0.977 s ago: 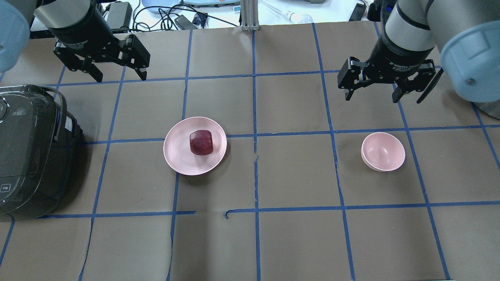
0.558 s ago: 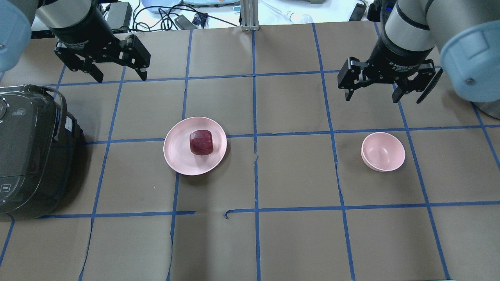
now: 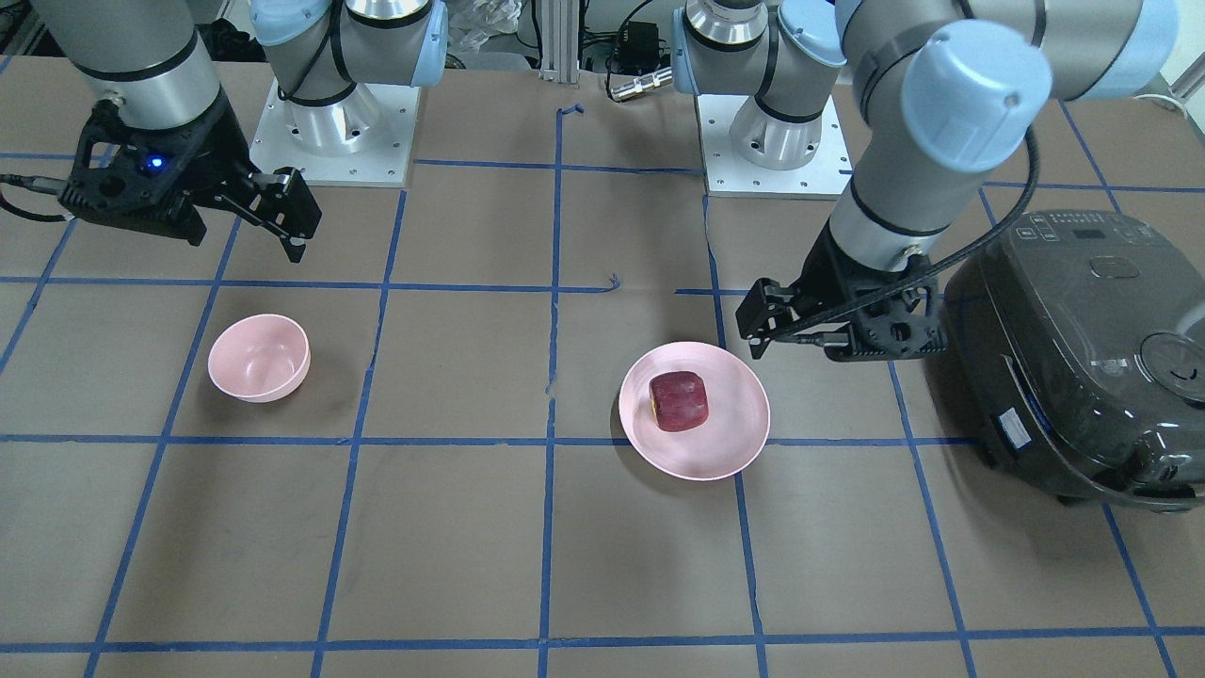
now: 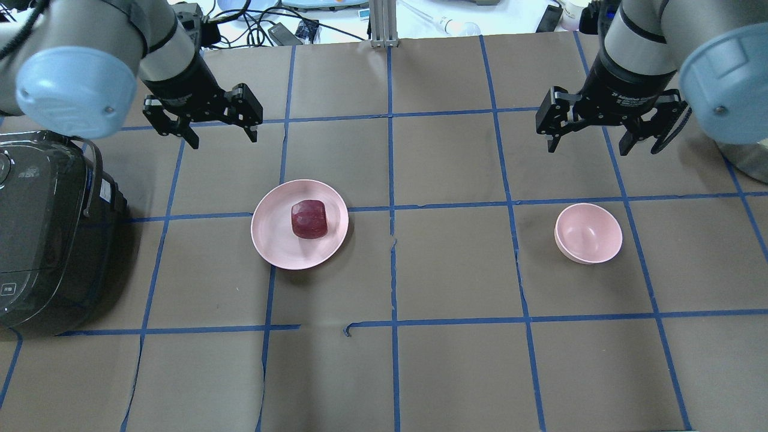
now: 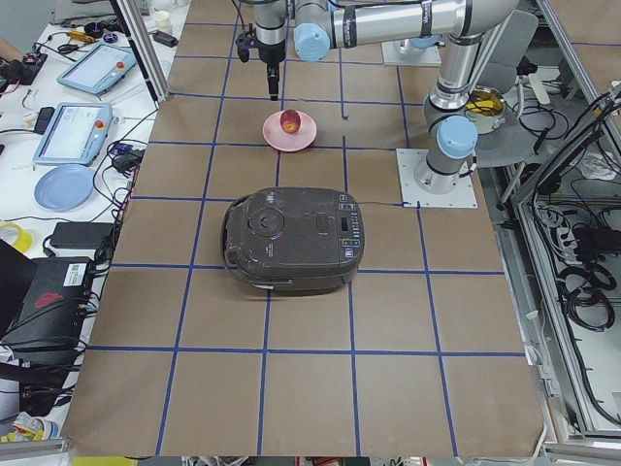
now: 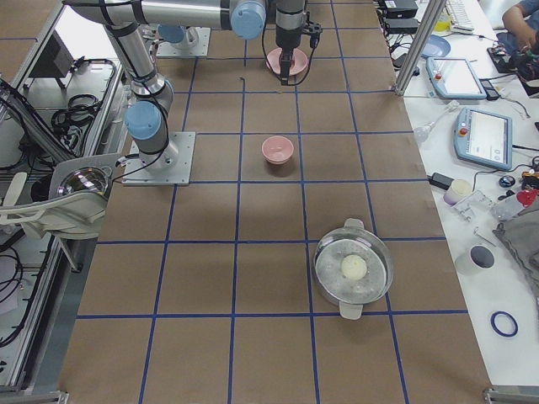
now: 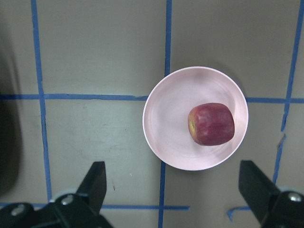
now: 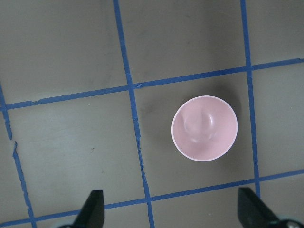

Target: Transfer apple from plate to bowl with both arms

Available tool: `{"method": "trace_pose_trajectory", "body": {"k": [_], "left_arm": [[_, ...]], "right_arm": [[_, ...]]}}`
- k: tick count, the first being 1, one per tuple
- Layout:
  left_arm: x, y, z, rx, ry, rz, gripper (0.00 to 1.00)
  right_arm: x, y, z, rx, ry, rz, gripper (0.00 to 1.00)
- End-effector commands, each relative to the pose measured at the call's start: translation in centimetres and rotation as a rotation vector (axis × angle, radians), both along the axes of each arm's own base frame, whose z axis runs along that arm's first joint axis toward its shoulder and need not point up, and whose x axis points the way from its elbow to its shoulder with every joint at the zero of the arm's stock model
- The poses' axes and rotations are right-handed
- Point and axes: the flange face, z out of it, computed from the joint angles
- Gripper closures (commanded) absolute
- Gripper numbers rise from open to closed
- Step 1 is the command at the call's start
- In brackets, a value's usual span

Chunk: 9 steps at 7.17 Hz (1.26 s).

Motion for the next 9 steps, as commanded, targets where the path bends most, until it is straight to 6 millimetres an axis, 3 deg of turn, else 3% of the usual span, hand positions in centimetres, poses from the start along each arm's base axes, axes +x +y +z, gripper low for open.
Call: {"method": "trace_pose_trajectory", "body": {"k": [1,2,3,4,5,6,8,9], "left_arm": [[-2.9,-0.4,-4.4,0.014,0.0,0.012,0.0],[-4.1,-0.3,-7.6,0.071,-0.003,0.02,0.0],[-5.8,0.5,-10.4,0.02,-0.001,-0.015,0.0],[-5.8,1.1,-13.4,0.015,0.0,-0.003,0.0],[-6.1,1.4,-14.3,0.032,-0.001,0.009,0.0],[-6.2,1.6,-15.5,0.056,-0.008,-0.005,0.0],[-6.6,1.4,-17.6,0.081,-0.007,0.012,0.0],[-6.5,1.5,-17.9,0.086,-0.017,0.0,0.0]], "right_arm": [[-6.5,-2.9,-3.3,0.068,-0.02,0.108,0.0],[-10.4,-4.5,-6.7,0.132,-0.061,0.129,0.0],[-14.1,-5.7,-9.8,0.179,-0.087,0.084,0.0],[-16.3,-6.6,-14.1,0.225,-0.107,0.053,0.0],[-16.5,-6.5,-18.8,0.258,-0.108,0.055,0.0],[-15.7,-4.8,-21.8,0.312,-0.135,0.048,0.0],[-15.5,-4.0,-26.5,0.295,-0.122,0.059,0.0],[-15.4,-3.5,-27.4,0.3,-0.123,0.057,0.04]]}}
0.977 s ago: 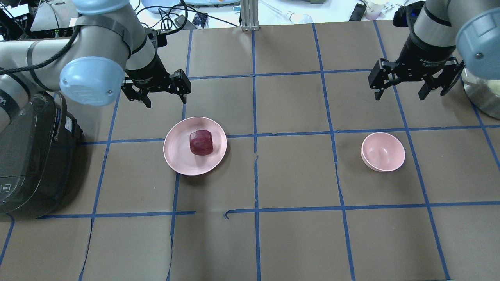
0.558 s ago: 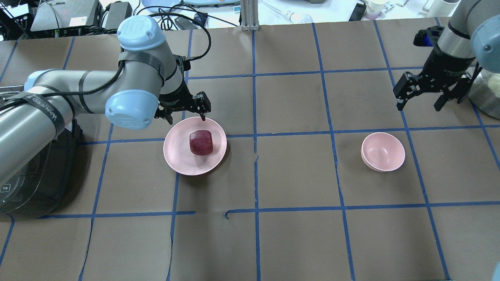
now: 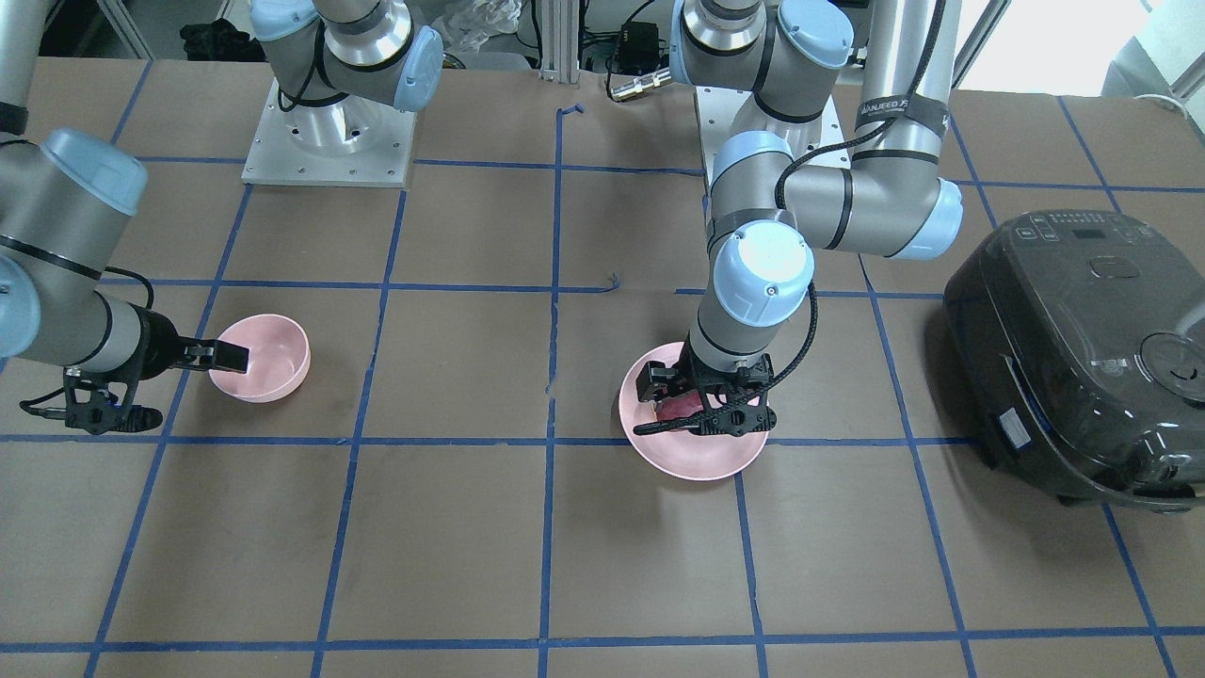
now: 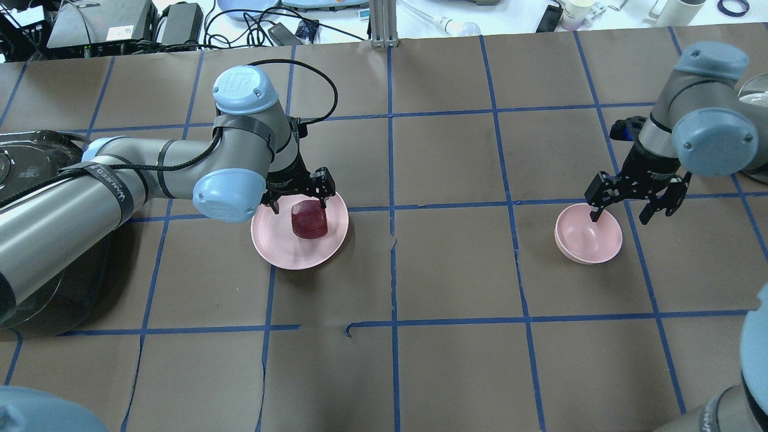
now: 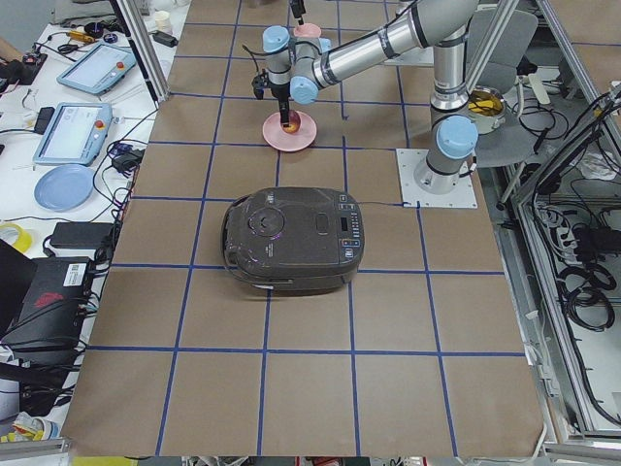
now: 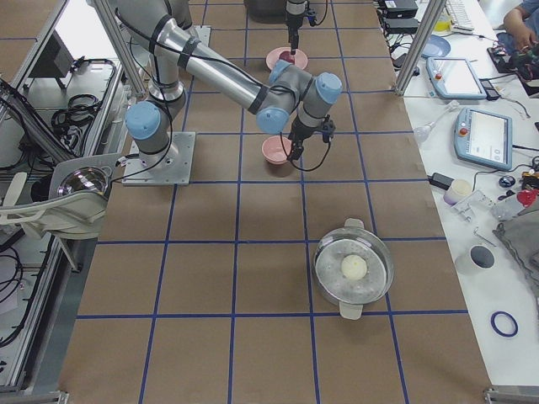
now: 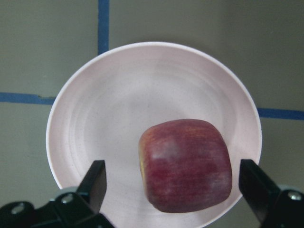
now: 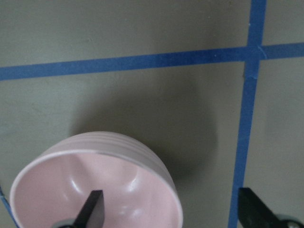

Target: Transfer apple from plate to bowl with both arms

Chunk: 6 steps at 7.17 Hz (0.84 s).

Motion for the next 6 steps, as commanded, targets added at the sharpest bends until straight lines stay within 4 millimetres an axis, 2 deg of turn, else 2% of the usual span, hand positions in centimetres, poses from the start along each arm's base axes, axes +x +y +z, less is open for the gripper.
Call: {"method": "trace_pose_trajectory", "body": {"k": [1,2,3,4,6], "left_arm": [[-0.2,0.0,-0.7,0.01,0.0,0.006,0.0],[-0.2,0.1,-0.8,0.013,0.001,0.006,0.0],[-0.1,0.2,-1.4,0.025,-0.002,0.003,0.0],[0.0,0.8,-2.2,0.042,-0.011,-0.004,0.08],[0.1,1.0,-2.5,0.048,-0.014,-0.01,0.33]], "right_arm": [[0.3,0.9,-2.3,0.013,0.001,-0.002,0.56],[0.3,0.9,-2.3,0.016,0.003,-0.007,0.92],[0.3,1.0,-2.3,0.019,0.003,-0.01,1.0],[0.3,1.0,-2.3,0.02,0.003,-0.012,1.0],[0.2,0.8,-1.3,0.015,0.004,-0.017,1.0]]}}
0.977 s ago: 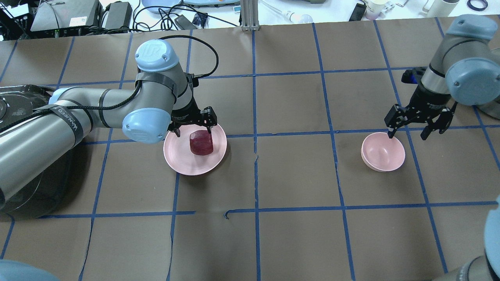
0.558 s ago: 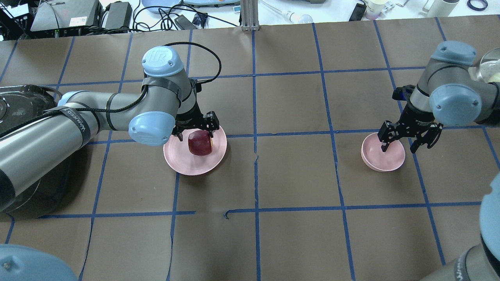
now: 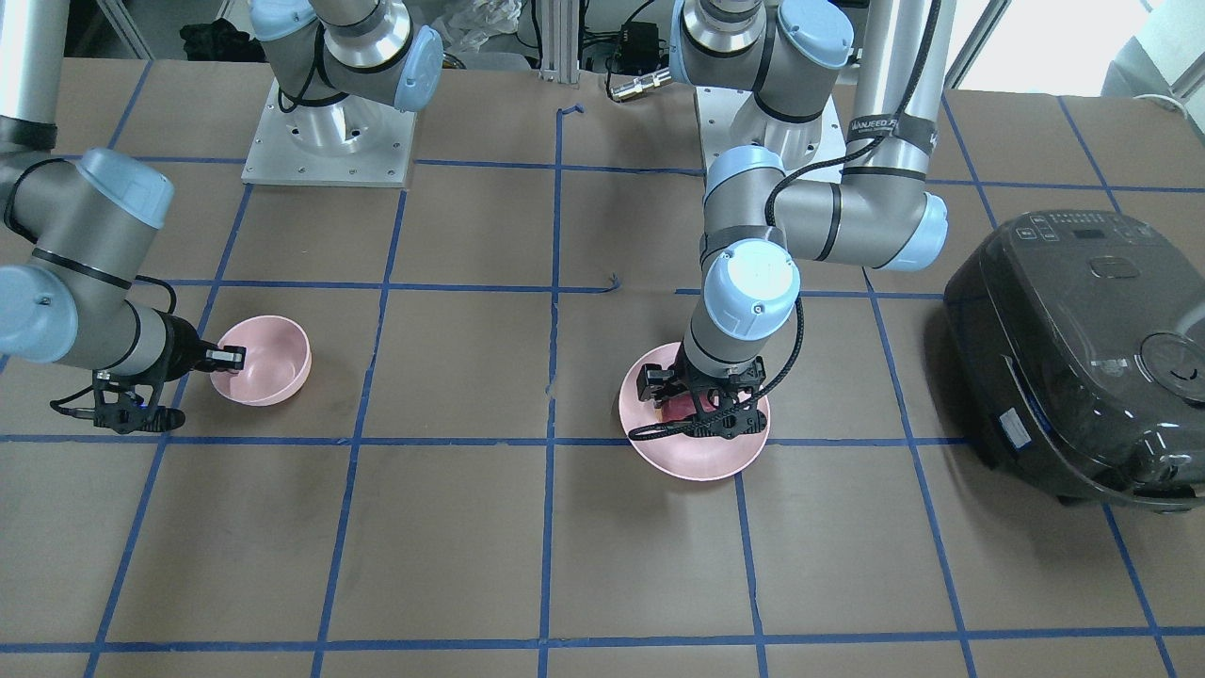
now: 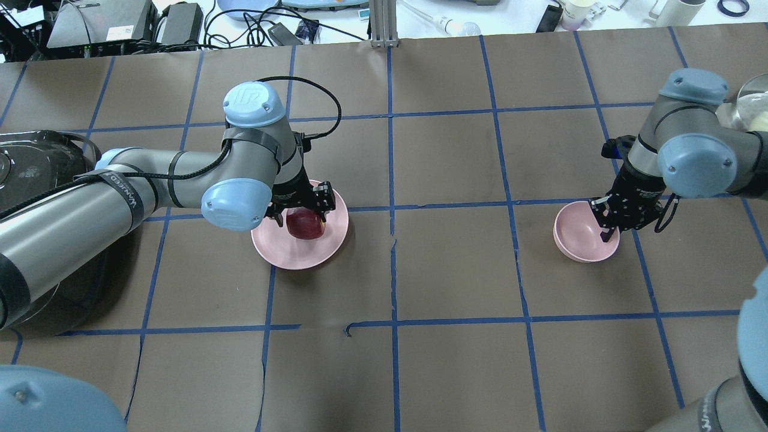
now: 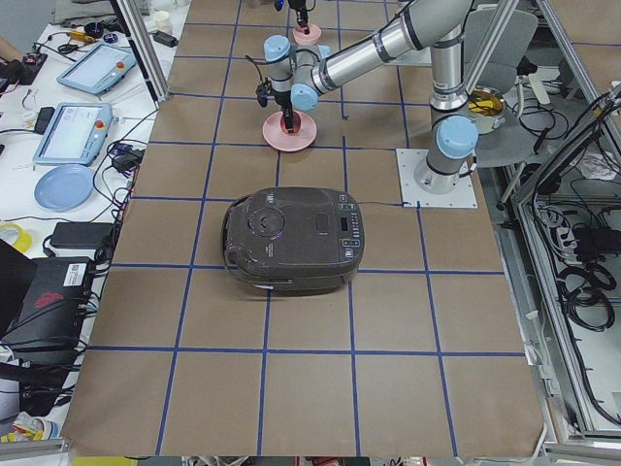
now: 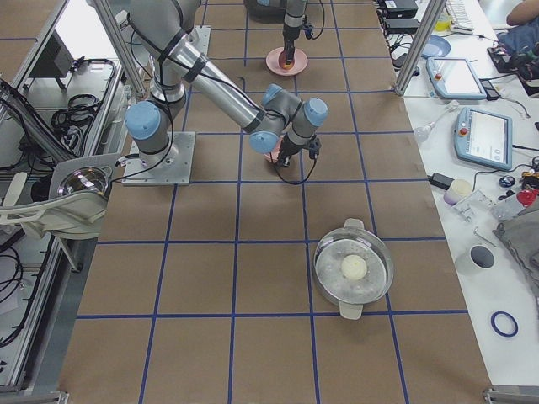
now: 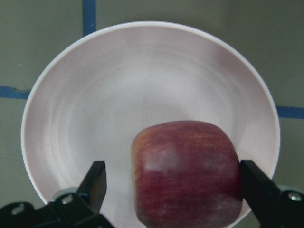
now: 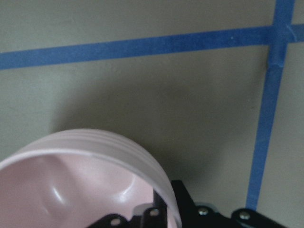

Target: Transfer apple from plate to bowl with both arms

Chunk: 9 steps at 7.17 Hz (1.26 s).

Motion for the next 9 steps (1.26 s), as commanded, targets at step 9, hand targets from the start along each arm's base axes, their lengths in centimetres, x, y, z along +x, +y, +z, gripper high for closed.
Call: {"method": "trace_pose_trajectory", "body": {"k": [9], "left_arm": [[-0.6,-2.1,7.0,-0.139,-0.027,-0.009,0.73]], "right_arm": [[23.3,3.6,1.3,-0.09,-0.181,0.051,1.0]]}}
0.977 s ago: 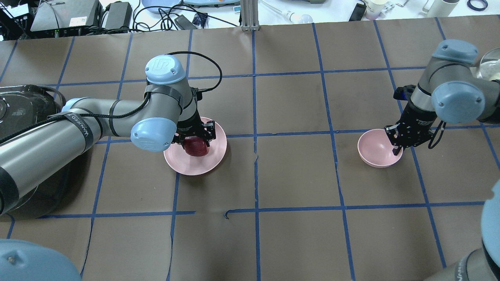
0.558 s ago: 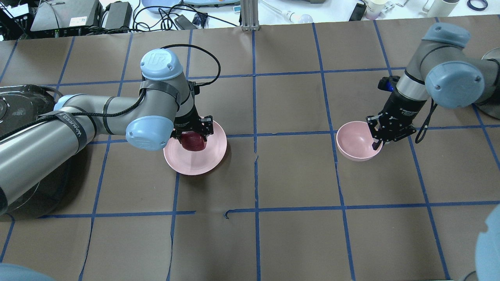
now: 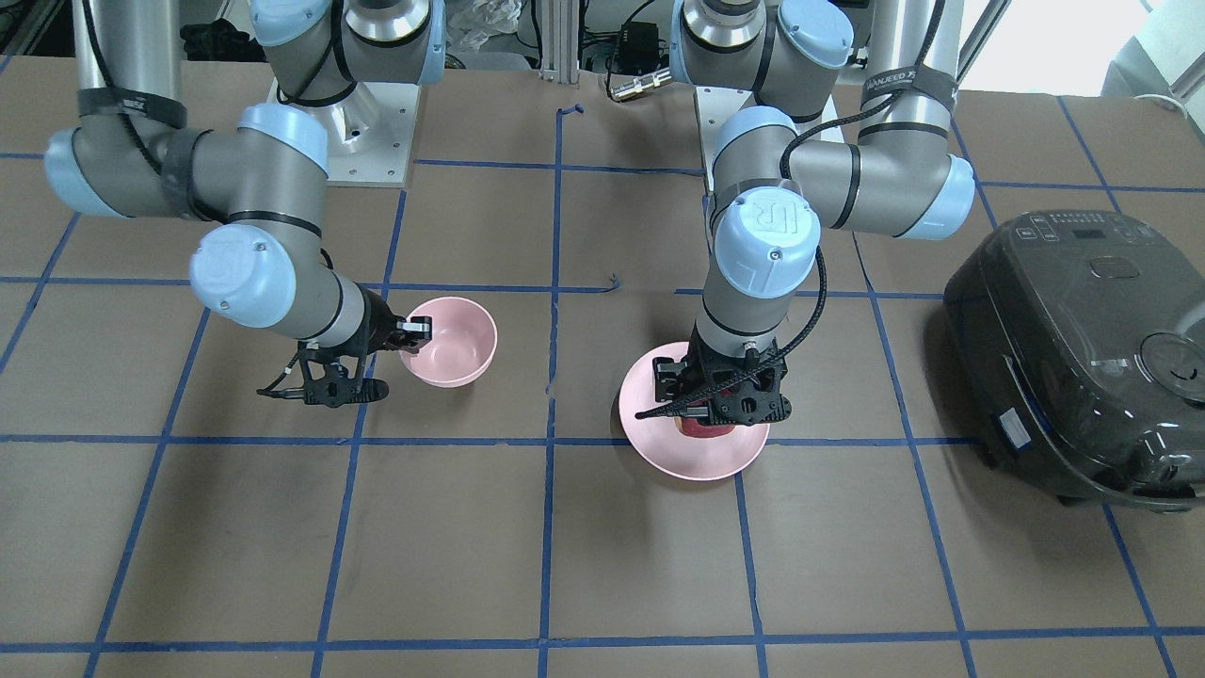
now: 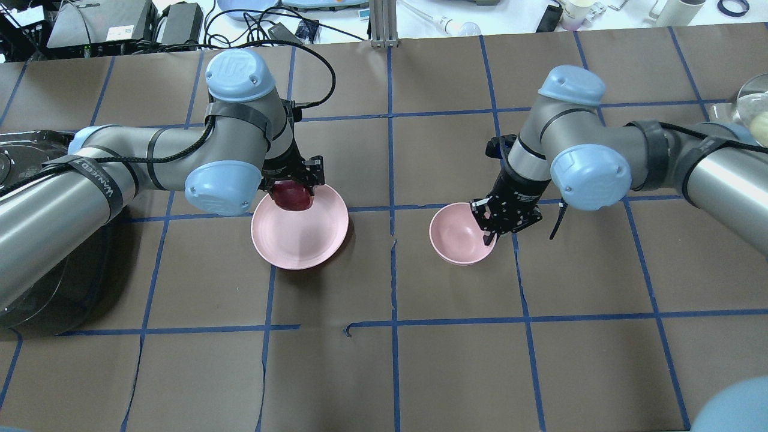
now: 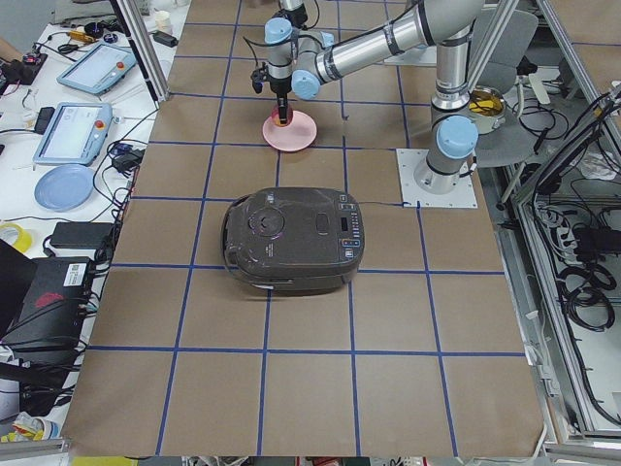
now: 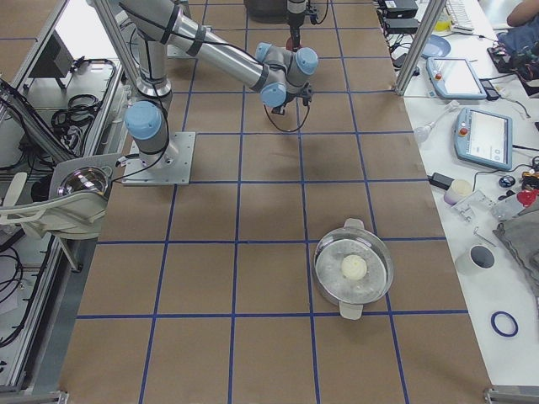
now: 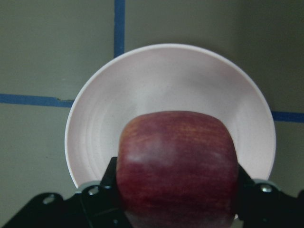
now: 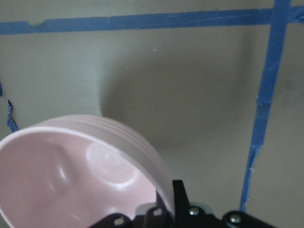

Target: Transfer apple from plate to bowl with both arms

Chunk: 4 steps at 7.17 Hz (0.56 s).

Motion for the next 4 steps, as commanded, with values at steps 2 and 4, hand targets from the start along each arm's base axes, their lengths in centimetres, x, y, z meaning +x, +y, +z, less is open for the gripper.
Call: {"method": "trace_pose_trajectory", "body": {"k": [2,4], "left_arm": [[-0.7,-0.2,0.8,-0.013,0.003,-0.003,0.73],[-1.6,0.0,0.8,-0.014,0.013,-0.005,0.73]], "right_arm": [[3.9,1.8,-1.4,-0.062,-0.027,0.001,1.0],[4.0,2.1,-1.6,-0.051,-0.02,0.005,0.56]]}}
